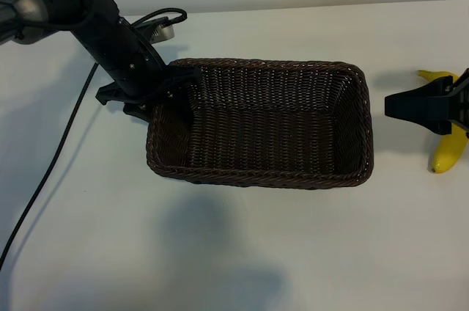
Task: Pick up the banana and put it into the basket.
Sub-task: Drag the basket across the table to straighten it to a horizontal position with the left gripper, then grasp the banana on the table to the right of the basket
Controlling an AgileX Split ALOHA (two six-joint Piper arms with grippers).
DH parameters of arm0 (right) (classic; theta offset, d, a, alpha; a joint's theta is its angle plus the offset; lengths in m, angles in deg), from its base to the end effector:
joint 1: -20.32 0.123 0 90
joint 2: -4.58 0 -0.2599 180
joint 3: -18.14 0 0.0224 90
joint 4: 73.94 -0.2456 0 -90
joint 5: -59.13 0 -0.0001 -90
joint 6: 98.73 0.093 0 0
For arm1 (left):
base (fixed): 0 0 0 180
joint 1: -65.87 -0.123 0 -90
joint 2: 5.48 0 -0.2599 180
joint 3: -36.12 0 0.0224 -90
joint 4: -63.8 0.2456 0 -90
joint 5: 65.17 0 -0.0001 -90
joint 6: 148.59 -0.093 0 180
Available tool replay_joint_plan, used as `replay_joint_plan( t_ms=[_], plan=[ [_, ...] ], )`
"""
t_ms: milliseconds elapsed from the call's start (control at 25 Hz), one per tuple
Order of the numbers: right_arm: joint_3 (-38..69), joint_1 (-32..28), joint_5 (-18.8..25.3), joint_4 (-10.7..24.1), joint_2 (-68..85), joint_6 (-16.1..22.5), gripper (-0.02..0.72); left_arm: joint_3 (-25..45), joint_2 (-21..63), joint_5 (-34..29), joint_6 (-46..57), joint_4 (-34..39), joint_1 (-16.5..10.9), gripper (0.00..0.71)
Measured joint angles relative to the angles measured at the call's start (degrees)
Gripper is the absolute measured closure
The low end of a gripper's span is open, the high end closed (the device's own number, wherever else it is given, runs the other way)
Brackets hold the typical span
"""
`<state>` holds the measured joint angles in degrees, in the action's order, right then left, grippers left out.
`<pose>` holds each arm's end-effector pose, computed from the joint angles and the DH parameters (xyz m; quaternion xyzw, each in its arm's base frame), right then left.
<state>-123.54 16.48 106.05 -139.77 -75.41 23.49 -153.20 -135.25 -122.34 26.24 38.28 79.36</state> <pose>0.2280 0.0469 0.2276 -0.0950 0.8858 0.3238 0.3187 0.3782 -0.1254 0.1313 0.0438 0.9810 -0.1890 0.0066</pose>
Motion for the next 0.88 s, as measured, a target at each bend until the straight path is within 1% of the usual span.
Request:
replay_joint_plan(
  t_ms=[40,120,240,360,680,880],
  plan=[
    [0.0,0.0,0.0,0.0,0.0,0.0,0.181,0.0,0.28,-0.35,0.0,0.0,0.0,0.169],
    [0.0,0.0,0.0,0.0,0.0,0.0,0.181,0.0,1.03,-0.76,-0.18,0.0,0.0,0.15],
    [0.0,0.0,0.0,0.0,0.0,0.0,0.181,0.0,2.95,-2.66,-0.23,1.12,0.0,0.148],
    [0.0,0.0,0.0,0.0,0.0,0.0,0.181,-0.06,5.58,-3.71,0.74,4.42,0.0,0.148],
    [0.0,0.0,0.0,0.0,0.0,0.0,0.181,-0.16,15.59,-8.24,3.39,15.95,-0.05,0.148],
    [0.0,0.0,0.0,0.0,0.0,0.0,0.181,-0.24,21.02,-10.07,6.95,28.23,-0.14,0.148]
  ],
)
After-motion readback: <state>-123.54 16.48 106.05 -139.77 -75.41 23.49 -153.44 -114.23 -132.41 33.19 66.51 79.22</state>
